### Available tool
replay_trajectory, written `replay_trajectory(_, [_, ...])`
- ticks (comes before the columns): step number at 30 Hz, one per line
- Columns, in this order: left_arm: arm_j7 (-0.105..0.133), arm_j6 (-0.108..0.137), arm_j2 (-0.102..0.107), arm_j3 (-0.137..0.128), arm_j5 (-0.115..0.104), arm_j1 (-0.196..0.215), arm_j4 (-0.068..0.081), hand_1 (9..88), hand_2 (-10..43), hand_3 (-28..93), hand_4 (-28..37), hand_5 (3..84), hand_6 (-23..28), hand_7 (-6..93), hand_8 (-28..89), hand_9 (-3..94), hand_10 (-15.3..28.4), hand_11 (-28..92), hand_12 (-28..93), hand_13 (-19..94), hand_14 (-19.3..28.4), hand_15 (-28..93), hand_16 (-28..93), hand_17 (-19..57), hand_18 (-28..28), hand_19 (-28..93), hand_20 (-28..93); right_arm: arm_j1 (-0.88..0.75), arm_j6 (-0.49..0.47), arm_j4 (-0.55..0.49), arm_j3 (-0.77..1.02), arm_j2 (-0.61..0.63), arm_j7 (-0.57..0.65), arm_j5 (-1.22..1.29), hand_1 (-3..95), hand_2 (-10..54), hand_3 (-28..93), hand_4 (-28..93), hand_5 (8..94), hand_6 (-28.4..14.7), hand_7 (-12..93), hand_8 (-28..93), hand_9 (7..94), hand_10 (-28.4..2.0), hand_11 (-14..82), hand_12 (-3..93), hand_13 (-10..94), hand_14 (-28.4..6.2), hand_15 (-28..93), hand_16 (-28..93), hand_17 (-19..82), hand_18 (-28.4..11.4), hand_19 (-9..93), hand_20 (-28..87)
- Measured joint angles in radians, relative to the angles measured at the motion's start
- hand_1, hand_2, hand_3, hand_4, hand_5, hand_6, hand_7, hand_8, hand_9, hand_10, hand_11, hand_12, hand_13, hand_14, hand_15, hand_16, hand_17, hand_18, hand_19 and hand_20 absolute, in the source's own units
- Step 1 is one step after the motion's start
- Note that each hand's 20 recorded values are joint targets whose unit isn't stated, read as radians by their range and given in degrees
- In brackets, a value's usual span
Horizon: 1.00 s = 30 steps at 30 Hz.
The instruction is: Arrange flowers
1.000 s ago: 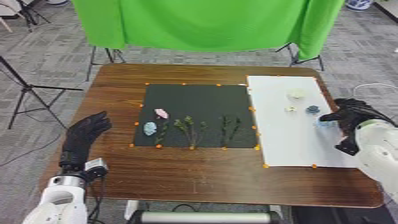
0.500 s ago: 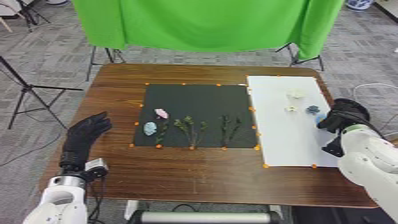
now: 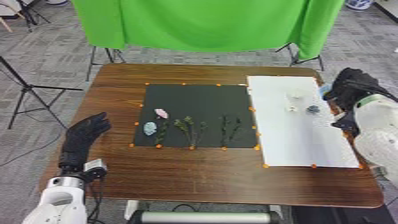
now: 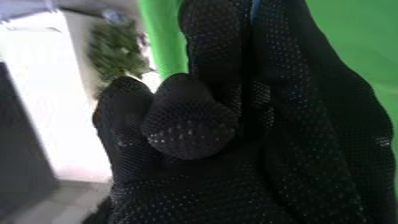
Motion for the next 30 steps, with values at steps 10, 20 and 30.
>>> replay_trajectory(10, [0.001, 0.001, 0.001, -0.002, -0.001, 0.002, -0.003, 21.4, -5.9, 72, -28.3, 50.2, 1.6, 17.8, -9, 48.2, 12.8, 19, 11, 38, 16.6, 25, 1, 5.9, 13.5, 11, 20, 0.526, -0.158, 0.151, -0.479, -0.121, -0.135, 0.284, 56.0, -9.5, 63, -17, 81.1, -1.0, 24, 12, 88.9, -10.3, 29.6, 32.9, 89, -3.9, 64, 35, 63, -14.8, 93, 56])
replay_trajectory(20, [0.001, 0.001, 0.005, 0.009, -0.001, -0.008, -0.002, 21.3, -5.9, 72, -28.3, 50.2, 1.6, 17.8, -9, 48.3, 12.8, 19, 11, 38, 16.7, 25, 1, 5.9, 13.5, 11, 20, 0.830, -0.316, 0.340, -0.827, -0.433, -0.147, 0.288, 55.8, -9.5, 63, -18, 80.8, -0.9, 24, 12, 88.3, -10.8, 29.6, 32.3, 89, -4.1, 64, 35, 62, -14.8, 93, 56])
replay_trajectory(30, [0.000, 0.001, 0.008, 0.014, -0.001, -0.017, 0.000, 21.2, -5.8, 72, -28.2, 50.3, 1.7, 17.6, -9, 48.3, 12.8, 19, 11, 38, 16.7, 25, 1, 6.0, 13.5, 11, 20, 0.846, -0.369, 0.370, -0.866, -0.641, -0.158, 0.252, 54.8, -9.5, 64, -18, 80.4, -0.6, 25, 12, 88.0, -11.0, 29.9, 31.7, 88, -4.0, 64, 35, 62, -14.9, 93, 56])
